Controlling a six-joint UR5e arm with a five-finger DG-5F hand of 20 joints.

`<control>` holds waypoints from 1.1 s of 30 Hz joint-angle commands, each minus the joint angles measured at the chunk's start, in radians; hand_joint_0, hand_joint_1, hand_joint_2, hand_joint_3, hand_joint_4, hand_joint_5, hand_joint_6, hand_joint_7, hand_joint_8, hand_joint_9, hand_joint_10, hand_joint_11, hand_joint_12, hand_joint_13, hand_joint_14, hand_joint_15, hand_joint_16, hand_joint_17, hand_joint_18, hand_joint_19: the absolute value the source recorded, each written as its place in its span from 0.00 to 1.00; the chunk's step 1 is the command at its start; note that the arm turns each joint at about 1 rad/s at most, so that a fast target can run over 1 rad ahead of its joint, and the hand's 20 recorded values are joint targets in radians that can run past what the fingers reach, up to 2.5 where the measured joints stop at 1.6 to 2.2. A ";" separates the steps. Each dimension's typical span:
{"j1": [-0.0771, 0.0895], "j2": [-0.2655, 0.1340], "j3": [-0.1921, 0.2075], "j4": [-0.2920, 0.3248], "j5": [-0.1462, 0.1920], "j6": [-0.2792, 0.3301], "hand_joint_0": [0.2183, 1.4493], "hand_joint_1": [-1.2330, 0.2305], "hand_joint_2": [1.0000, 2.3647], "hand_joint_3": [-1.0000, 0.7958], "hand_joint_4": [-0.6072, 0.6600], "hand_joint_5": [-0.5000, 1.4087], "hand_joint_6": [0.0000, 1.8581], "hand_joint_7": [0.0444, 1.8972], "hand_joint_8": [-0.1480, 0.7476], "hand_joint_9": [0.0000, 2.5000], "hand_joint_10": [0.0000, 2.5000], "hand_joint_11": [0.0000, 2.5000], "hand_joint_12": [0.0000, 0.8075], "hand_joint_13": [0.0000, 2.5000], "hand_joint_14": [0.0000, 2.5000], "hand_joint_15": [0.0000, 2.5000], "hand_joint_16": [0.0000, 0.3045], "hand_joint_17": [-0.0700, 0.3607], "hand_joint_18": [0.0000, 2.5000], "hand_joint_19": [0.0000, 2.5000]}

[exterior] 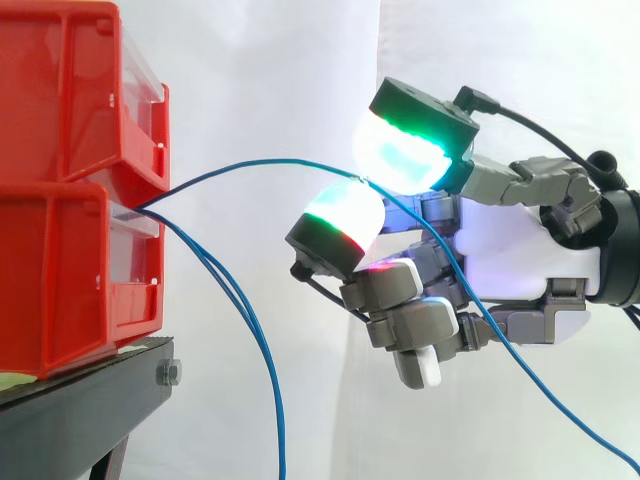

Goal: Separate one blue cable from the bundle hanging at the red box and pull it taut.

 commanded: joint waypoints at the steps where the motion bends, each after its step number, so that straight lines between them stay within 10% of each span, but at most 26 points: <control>1: 0.002 0.000 0.000 0.001 0.006 0.000 0.30 0.40 0.00 0.32 0.58 0.18 0.40 0.62 0.52 0.35 0.01 0.60 0.50 0.39 0.01 0.57 0.17 0.43 0.35 0.35; 33: 0.002 0.000 -0.006 0.001 0.009 0.011 0.31 0.36 0.02 0.53 0.51 0.18 0.46 0.66 0.52 0.38 0.00 0.64 0.49 0.40 0.01 0.57 0.16 0.42 0.35 0.34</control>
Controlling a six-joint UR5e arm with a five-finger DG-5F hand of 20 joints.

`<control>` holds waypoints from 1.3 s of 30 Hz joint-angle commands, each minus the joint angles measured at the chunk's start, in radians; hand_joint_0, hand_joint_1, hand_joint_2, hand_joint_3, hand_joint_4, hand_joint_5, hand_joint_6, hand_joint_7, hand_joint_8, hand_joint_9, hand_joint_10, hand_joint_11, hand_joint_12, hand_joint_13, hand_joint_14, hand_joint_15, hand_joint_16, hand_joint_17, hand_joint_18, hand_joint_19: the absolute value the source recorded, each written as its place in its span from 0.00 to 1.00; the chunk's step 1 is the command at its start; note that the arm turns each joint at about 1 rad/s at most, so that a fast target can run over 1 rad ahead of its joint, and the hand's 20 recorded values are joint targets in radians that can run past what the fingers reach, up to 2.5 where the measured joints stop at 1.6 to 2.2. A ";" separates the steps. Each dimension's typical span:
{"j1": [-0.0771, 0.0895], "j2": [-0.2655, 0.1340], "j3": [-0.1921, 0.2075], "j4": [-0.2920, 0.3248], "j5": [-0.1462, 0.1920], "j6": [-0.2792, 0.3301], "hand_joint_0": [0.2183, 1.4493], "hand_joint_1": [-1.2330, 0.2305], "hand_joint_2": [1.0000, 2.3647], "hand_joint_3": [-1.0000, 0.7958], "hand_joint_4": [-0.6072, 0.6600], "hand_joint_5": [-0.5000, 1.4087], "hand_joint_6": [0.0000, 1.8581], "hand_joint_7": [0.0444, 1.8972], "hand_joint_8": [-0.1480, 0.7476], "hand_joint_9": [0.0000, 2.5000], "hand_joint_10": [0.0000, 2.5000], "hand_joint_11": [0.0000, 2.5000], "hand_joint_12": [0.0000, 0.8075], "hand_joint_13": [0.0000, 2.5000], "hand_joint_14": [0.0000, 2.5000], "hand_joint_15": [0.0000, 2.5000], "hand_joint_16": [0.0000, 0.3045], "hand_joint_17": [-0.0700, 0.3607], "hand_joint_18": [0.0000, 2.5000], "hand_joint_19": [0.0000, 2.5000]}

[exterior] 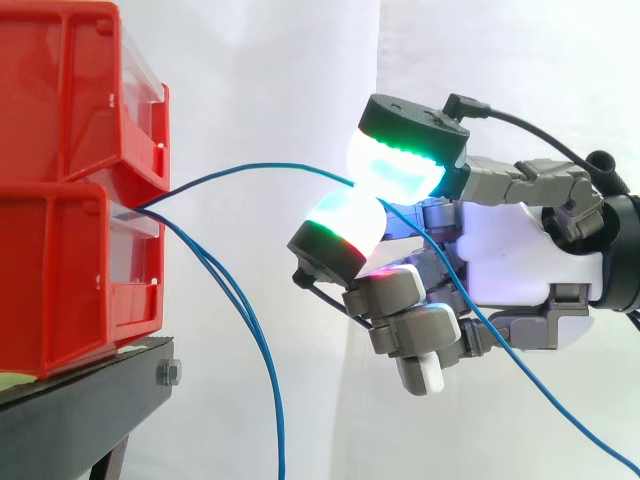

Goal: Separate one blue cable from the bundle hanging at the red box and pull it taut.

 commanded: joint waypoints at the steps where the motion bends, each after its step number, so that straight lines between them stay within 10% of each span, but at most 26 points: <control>1: 0.000 0.000 0.000 0.002 -0.001 0.000 0.31 0.36 0.02 0.52 0.51 0.18 0.46 0.66 0.52 0.38 0.00 0.66 0.48 0.40 0.01 0.58 0.16 0.42 0.35 0.34; 5: 0.002 0.000 0.000 0.001 -0.001 0.000 0.32 0.37 0.02 0.51 0.52 0.18 0.46 0.66 0.50 0.40 0.03 0.71 0.46 0.45 0.00 0.67 0.16 0.42 0.36 0.35; 10: 0.002 0.000 0.000 -0.001 0.001 0.012 0.32 0.37 0.02 0.49 0.52 0.17 0.46 0.64 0.50 0.38 0.32 0.66 0.46 0.43 0.37 0.57 0.16 0.42 0.38 0.35; 17: 0.003 0.000 -0.002 -0.013 0.001 0.015 0.33 0.38 0.02 0.48 0.53 0.17 0.46 0.62 0.48 0.40 0.39 0.65 0.46 0.42 0.40 0.60 0.16 0.42 0.38 0.35; 19: 0.003 0.000 -0.002 -0.013 0.001 0.015 0.32 0.38 0.02 0.48 0.52 0.17 0.46 0.62 0.49 0.39 0.36 0.69 0.46 0.42 0.31 0.63 0.16 0.42 0.38 0.35; 22: 0.003 0.000 -0.002 -0.018 0.001 0.015 0.32 0.38 0.02 0.48 0.52 0.17 0.46 0.63 0.51 0.40 0.00 0.74 0.46 0.45 0.00 0.68 0.16 0.42 0.37 0.35; 29: 0.003 0.000 -0.002 -0.019 -0.001 0.015 0.32 0.39 0.02 0.48 0.52 0.17 0.46 0.63 0.56 0.32 0.01 0.36 0.51 0.36 0.01 0.39 0.16 0.42 0.35 0.32; 39: 0.005 0.000 -0.002 -0.018 0.001 0.014 0.33 0.41 0.02 0.45 0.53 0.16 0.46 0.62 0.52 0.45 0.01 0.55 0.51 0.36 0.01 0.42 0.17 0.43 0.34 0.33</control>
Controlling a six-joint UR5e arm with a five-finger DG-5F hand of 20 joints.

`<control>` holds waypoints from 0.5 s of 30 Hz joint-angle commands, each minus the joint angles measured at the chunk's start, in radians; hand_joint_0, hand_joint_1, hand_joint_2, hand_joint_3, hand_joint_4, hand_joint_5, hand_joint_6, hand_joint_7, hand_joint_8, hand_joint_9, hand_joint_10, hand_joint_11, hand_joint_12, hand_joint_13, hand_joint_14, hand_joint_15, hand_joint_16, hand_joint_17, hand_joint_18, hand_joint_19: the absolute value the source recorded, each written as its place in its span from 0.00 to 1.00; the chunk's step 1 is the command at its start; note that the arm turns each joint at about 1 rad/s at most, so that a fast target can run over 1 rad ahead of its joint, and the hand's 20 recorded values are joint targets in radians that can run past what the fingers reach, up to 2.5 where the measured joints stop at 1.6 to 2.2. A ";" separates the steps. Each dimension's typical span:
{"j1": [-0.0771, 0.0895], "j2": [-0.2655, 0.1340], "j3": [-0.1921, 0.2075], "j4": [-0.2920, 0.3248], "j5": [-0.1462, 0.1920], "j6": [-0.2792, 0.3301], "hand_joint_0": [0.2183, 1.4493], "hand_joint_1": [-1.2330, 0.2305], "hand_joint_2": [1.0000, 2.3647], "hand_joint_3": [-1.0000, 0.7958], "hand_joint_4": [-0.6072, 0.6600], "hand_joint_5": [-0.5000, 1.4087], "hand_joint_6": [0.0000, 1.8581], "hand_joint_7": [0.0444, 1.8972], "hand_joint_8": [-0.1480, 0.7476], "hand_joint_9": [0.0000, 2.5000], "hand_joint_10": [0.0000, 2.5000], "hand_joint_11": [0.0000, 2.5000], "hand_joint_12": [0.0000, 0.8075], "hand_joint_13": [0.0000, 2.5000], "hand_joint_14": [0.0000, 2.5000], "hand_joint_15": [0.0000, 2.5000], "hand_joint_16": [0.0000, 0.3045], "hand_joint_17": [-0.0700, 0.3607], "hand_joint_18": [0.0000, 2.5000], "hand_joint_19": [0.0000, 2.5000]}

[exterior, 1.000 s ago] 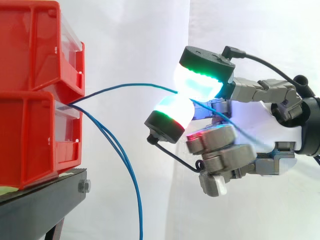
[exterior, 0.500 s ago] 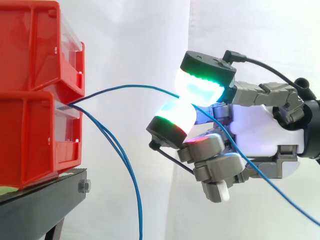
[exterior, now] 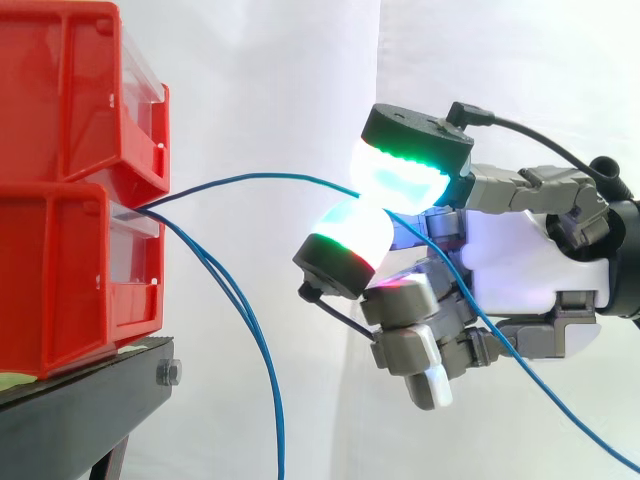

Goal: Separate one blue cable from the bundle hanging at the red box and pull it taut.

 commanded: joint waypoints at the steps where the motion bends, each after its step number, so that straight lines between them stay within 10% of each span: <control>1: 0.001 0.000 0.000 0.001 0.001 -0.001 0.33 0.41 0.02 0.45 0.53 0.16 0.46 0.61 0.51 0.45 0.01 0.57 0.51 0.37 0.01 0.42 0.17 0.43 0.34 0.33; 15: 0.001 0.000 0.000 -0.003 0.001 -0.001 0.33 0.42 0.02 0.44 0.54 0.16 0.46 0.60 0.48 0.49 0.02 0.70 0.50 0.40 0.01 0.49 0.17 0.43 0.34 0.33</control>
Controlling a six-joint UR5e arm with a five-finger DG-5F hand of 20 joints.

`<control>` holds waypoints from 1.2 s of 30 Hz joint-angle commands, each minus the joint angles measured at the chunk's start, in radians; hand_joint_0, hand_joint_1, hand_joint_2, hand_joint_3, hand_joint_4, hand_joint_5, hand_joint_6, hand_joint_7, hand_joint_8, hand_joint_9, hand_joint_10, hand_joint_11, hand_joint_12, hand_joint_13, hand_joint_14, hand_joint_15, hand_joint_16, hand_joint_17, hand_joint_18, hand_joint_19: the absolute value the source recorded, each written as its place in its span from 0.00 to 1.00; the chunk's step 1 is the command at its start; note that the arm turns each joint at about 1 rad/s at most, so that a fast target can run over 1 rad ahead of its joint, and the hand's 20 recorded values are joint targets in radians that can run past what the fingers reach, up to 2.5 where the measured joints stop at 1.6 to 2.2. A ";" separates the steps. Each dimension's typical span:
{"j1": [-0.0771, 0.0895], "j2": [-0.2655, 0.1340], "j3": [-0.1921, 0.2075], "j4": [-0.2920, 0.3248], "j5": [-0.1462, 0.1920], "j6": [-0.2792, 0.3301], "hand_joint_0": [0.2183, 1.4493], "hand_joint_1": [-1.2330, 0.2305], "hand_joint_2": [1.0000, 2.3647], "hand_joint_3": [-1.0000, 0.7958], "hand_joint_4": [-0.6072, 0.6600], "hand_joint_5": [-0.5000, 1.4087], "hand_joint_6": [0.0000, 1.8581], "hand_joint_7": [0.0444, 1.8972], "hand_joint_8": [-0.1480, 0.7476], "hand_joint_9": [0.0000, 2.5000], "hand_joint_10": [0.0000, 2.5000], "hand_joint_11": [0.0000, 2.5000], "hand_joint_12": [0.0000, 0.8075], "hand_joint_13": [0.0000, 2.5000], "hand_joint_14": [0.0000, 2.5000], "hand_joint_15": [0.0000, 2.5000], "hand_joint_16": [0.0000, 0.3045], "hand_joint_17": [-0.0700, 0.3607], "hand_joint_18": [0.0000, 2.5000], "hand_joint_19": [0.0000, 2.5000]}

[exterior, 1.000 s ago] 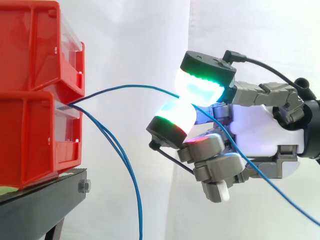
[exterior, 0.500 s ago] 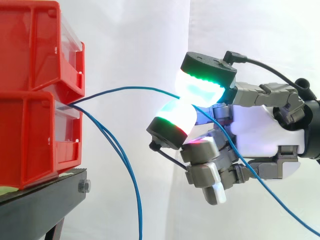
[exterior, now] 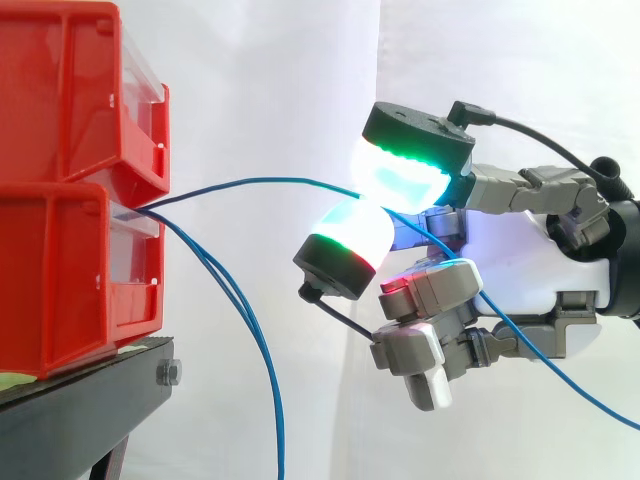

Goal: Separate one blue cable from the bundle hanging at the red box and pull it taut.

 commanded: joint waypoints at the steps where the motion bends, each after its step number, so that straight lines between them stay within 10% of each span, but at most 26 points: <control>1: 0.000 0.000 0.000 -0.001 0.000 -0.001 0.33 0.42 0.02 0.44 0.54 0.16 0.46 0.60 0.48 0.48 0.03 0.71 0.49 0.40 0.01 0.51 0.17 0.43 0.34 0.34; 7: 0.000 0.000 0.000 0.002 -0.002 -0.001 0.33 0.42 0.02 0.44 0.55 0.16 0.47 0.59 0.47 0.45 0.28 0.69 0.46 0.44 0.08 0.70 0.16 0.42 0.38 0.39; 24: 0.000 0.000 -0.011 0.002 -0.006 0.001 0.34 0.42 0.02 0.44 0.56 0.16 0.47 0.58 0.50 0.40 0.67 0.64 0.49 0.31 0.98 0.60 0.13 0.37 0.54 0.67; 36: 0.000 -0.001 -0.011 0.002 -0.003 0.004 0.34 0.40 0.02 0.46 0.54 0.16 0.47 0.57 0.50 0.37 0.78 0.62 0.50 0.28 1.00 0.63 0.13 0.37 0.54 0.68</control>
